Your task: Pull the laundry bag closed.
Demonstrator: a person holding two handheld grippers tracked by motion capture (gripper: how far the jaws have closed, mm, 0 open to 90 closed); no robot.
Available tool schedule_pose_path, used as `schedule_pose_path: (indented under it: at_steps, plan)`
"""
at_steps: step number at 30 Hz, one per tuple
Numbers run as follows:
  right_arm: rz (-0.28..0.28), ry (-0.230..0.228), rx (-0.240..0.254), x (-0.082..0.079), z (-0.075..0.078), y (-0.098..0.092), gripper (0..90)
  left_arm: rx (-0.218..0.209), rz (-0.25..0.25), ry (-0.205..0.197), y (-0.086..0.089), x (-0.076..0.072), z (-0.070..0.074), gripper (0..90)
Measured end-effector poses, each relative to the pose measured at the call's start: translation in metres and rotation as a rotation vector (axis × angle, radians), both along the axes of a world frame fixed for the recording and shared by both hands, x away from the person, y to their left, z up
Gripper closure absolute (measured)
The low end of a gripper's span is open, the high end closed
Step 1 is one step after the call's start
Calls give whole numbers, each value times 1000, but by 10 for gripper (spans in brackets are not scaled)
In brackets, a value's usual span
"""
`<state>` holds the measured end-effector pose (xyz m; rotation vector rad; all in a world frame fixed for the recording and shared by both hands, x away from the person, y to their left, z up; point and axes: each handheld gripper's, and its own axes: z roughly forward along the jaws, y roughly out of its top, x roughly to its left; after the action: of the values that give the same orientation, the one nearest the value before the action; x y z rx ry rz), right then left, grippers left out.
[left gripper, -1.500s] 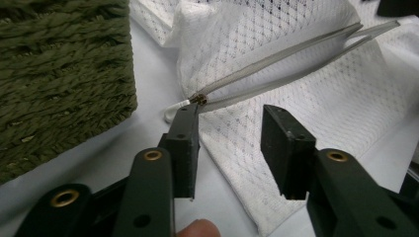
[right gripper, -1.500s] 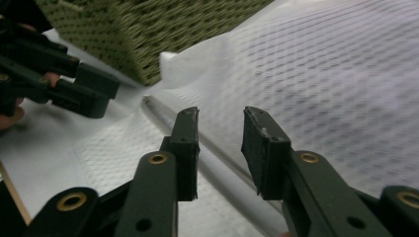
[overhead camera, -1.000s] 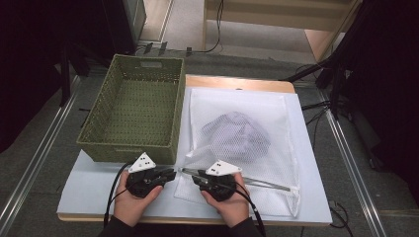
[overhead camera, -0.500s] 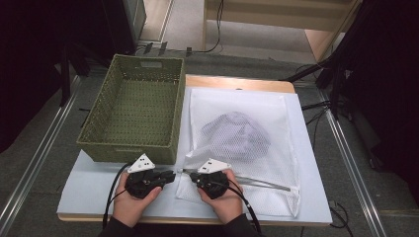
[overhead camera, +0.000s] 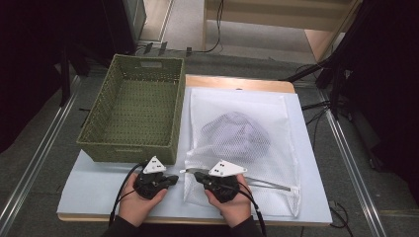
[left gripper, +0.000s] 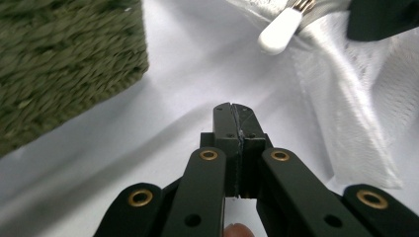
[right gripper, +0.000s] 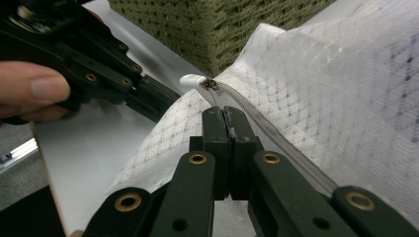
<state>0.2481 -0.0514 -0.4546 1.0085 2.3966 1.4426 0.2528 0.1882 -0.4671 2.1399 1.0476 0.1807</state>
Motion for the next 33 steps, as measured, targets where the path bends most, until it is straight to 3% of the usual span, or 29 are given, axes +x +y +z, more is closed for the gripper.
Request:
schedule_pose_path:
  at_steps: [4,12,19,22,27,30,33]
  plan:
    - [1,-4,12,-2,3,-4,900,-14,2,-5,-5,2,0,900]
    - [13,8,-5,-3,-3,-1,900,-117,32,-114,-10,-2,25,894]
    - [14,13,-18,-3,-6,1,900,-180,7,-117,-14,-3,25,845]
    - [13,12,-18,-2,-7,0,900,-208,38,-81,-6,-1,23,791]
    - [5,9,-20,-1,-7,-2,900,-298,69,49,12,2,11,715]
    - [0,9,-19,0,-7,-4,900,-352,51,116,15,5,8,640]
    - [-2,8,-19,0,-7,-3,900,-363,19,139,9,5,7,562]
